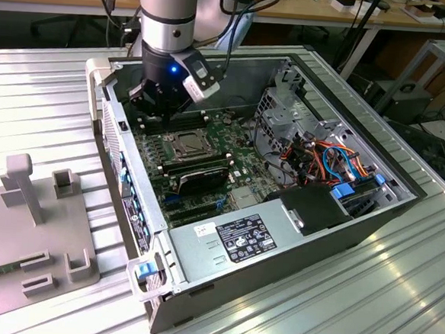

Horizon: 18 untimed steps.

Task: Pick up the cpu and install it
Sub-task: 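Install the first cpu locking lever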

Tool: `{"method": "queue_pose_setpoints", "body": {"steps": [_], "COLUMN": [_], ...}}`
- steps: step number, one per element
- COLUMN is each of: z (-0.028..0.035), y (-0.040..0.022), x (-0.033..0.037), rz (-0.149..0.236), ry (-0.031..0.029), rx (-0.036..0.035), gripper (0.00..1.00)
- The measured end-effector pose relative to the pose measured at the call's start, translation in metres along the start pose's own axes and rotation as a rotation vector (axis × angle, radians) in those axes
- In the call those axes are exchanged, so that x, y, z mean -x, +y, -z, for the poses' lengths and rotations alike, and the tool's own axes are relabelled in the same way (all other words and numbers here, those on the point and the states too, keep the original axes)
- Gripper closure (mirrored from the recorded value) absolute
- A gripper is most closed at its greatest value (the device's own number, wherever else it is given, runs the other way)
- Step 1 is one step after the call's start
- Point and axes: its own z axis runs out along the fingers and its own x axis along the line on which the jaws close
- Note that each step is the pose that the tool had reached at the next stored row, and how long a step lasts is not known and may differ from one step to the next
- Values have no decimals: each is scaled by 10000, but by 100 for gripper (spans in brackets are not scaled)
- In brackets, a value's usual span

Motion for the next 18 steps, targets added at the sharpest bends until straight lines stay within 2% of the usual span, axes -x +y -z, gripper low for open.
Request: {"method": "queue_pose_setpoints", "body": {"steps": [6, 13, 18], "z": [6, 8, 9], "y": [69, 159, 173], "x": [-72, -76, -76], "rz": [0, -2, 0], "ry": [-6, -4, -5], "rx": [1, 0, 0], "gripper": [89, 89, 89]}}
